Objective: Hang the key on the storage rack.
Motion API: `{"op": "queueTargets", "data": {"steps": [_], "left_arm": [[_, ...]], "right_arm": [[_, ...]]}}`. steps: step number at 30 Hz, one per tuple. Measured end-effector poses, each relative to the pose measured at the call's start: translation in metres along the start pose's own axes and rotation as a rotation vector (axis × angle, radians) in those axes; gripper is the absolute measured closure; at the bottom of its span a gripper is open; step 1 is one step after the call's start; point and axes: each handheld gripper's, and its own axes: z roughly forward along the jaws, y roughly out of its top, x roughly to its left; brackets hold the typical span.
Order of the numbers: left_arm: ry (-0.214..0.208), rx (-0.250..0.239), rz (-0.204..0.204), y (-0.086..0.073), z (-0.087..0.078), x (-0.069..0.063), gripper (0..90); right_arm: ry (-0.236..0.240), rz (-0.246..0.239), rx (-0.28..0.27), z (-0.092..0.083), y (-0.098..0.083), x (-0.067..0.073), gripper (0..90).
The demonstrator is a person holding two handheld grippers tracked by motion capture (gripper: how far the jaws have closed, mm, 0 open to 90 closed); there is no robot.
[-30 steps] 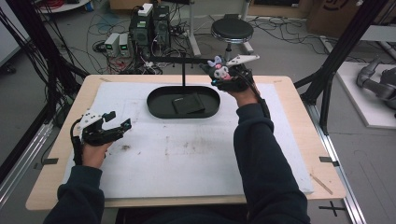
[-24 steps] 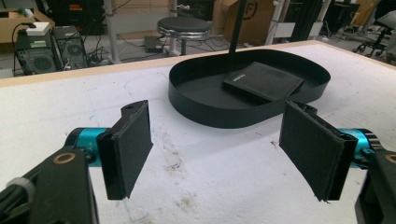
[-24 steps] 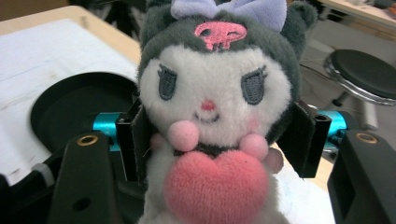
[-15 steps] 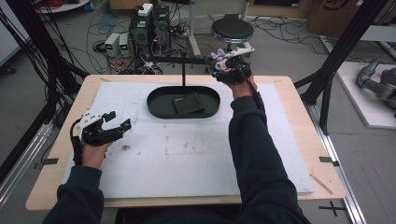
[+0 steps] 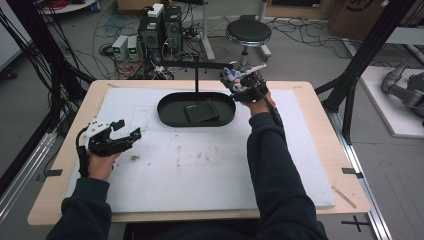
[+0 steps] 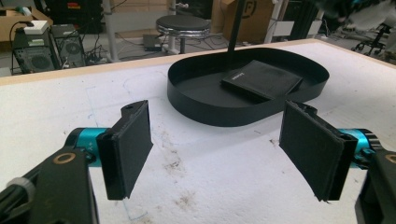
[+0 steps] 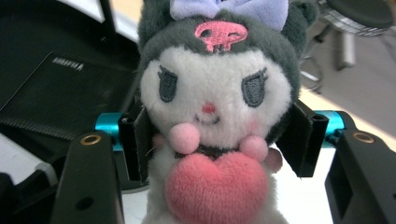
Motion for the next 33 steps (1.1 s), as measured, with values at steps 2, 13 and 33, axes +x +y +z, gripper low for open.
{"op": "queueTargets", "data": {"steps": [2,13,33], "left_arm": [[0.002,-0.001,-0.002,0.0,0.0,0.0,25.0],[0.001,-0.003,-0.005,0.0,0.0,0.001,25.0],[0.002,0.0,-0.01,-0.001,0.001,0.001,25.0]], "right_arm": [[0.02,-0.003,-0.005,0.01,-0.001,0.008,37.6],[0.068,0.1,-0.054,0.035,-0.002,0.027,32.7],[0.141,0.034,-0.161,-0.027,-0.034,0.003,29.5]]}}
